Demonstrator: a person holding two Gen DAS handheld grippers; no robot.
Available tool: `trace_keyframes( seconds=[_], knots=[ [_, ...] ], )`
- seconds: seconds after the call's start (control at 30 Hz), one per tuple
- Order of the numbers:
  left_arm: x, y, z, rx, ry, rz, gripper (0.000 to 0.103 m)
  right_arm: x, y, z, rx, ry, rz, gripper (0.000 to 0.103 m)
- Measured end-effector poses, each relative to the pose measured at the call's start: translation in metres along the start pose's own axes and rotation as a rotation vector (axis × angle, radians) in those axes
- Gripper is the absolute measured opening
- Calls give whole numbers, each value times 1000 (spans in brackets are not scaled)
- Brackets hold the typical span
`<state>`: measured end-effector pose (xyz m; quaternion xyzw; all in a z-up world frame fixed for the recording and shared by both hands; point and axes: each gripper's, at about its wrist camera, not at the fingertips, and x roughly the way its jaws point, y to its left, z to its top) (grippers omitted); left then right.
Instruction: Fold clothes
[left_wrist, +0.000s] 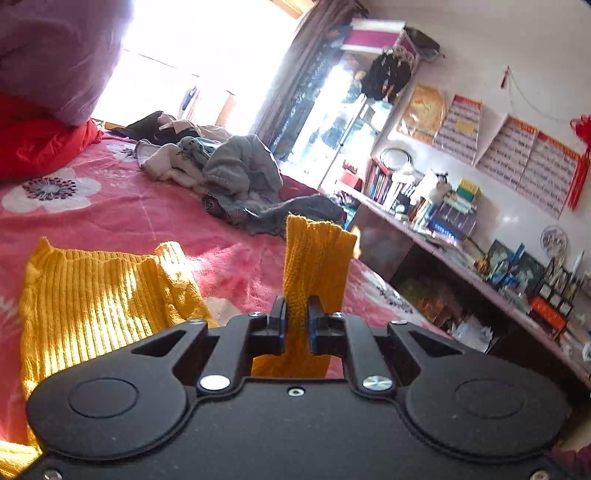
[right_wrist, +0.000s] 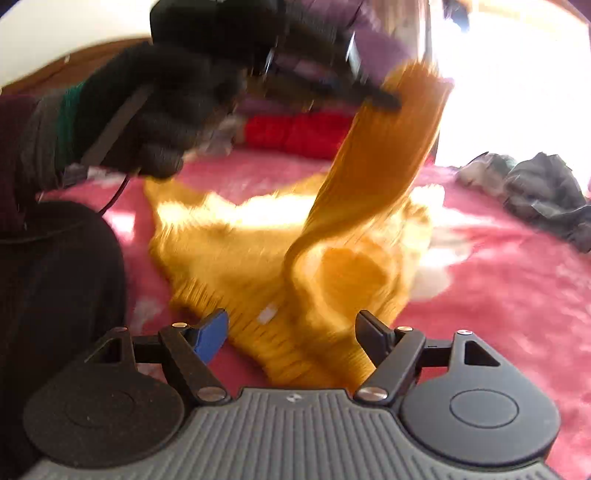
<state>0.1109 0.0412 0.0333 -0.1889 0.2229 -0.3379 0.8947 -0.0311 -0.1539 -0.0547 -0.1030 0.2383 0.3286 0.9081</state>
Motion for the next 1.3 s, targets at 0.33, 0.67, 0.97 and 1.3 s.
trace_keyframes(
  seconds=[0.33,0.67,0.97,1.3],
  knots=[
    [-25,34,6,-152,-75,-28,9,-5,-16,12,28,-13,27,82],
    [-34,59,-1,-236,-79,-6,9,3,-39,23,72,-11,55,68],
    [-30,59,-2,-222,-70,-22,9,52,-53,28,63,85,125,92],
    [-26,64,2,-232,-83,-20,9,42,-57,37,71,72,210,90]
  ],
)
